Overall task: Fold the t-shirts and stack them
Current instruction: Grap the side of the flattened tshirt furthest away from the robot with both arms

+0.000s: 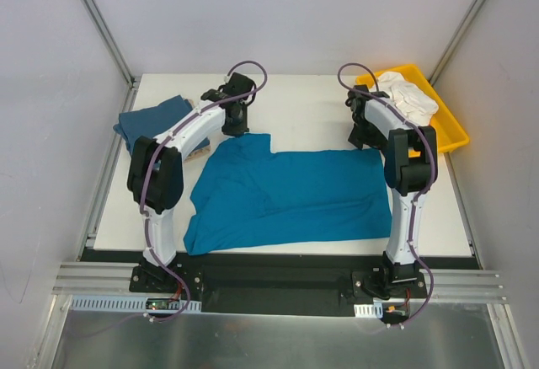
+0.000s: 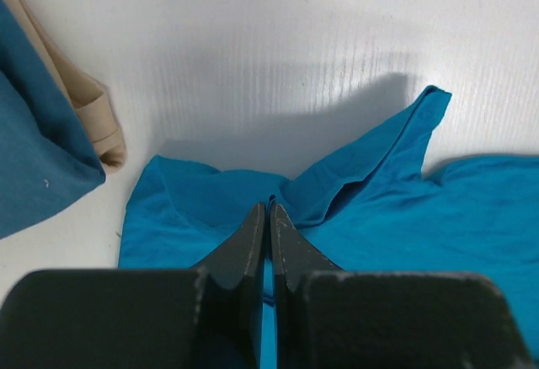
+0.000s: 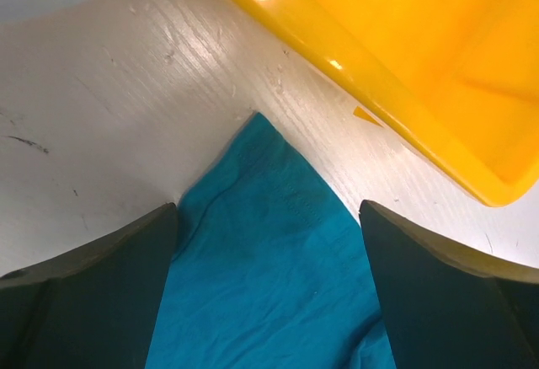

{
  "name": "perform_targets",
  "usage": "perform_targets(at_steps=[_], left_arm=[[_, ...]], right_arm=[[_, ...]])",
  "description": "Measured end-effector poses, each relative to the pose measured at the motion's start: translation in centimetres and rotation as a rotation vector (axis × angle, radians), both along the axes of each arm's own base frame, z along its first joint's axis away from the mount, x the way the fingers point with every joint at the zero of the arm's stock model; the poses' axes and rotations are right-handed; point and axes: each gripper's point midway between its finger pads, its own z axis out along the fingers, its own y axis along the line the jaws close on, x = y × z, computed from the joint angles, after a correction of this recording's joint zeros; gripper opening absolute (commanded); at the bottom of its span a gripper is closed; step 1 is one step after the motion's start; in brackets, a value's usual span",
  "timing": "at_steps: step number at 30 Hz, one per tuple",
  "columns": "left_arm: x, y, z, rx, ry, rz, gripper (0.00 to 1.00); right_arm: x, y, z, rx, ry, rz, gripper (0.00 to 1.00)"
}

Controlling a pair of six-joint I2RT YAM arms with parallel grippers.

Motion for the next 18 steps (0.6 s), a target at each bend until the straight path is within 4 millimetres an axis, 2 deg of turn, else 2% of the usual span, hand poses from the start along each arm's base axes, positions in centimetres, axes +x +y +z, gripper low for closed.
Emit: perform_targets(at_steps=[1,4,5,8,11,18], left_arm=[[-0.2,-0.1,0.2,-0.001,-0.003,-0.003,0.0],[-0.9,-0.2,1.1,-0.007,-0.015,-0.011,0.0],[-1.0,-0.2,1.3,-0.009,-0.019,-0.014,0.0],[-1.4,-0.7,2.0,-0.016,-0.033,-0.027,0.0],[-1.9,-1.0,2.4,-0.019,-0.039,-0.036,0.0],[-3.1,-0.9,3.1,-0.025,-0.047,-0.04,0.0]], right_arm=[[0.0,0.0,0.0,-0.001,0.002,0.001,0.91],[0.0,0.0,-0.1,-0.001,0.002,0.002,0.79],[-0.1,0.0,-0.2,-0.001,0.003,0.003,0.7],[-0.2,0.0,-0.5,-0.003,0.005,0.005,0.54],[-0.5,-0.2,-0.8,-0.012,0.01,0.005,0.44],[-1.0,-0.3,-1.0,-0.012,0.022,0.009,0.28]])
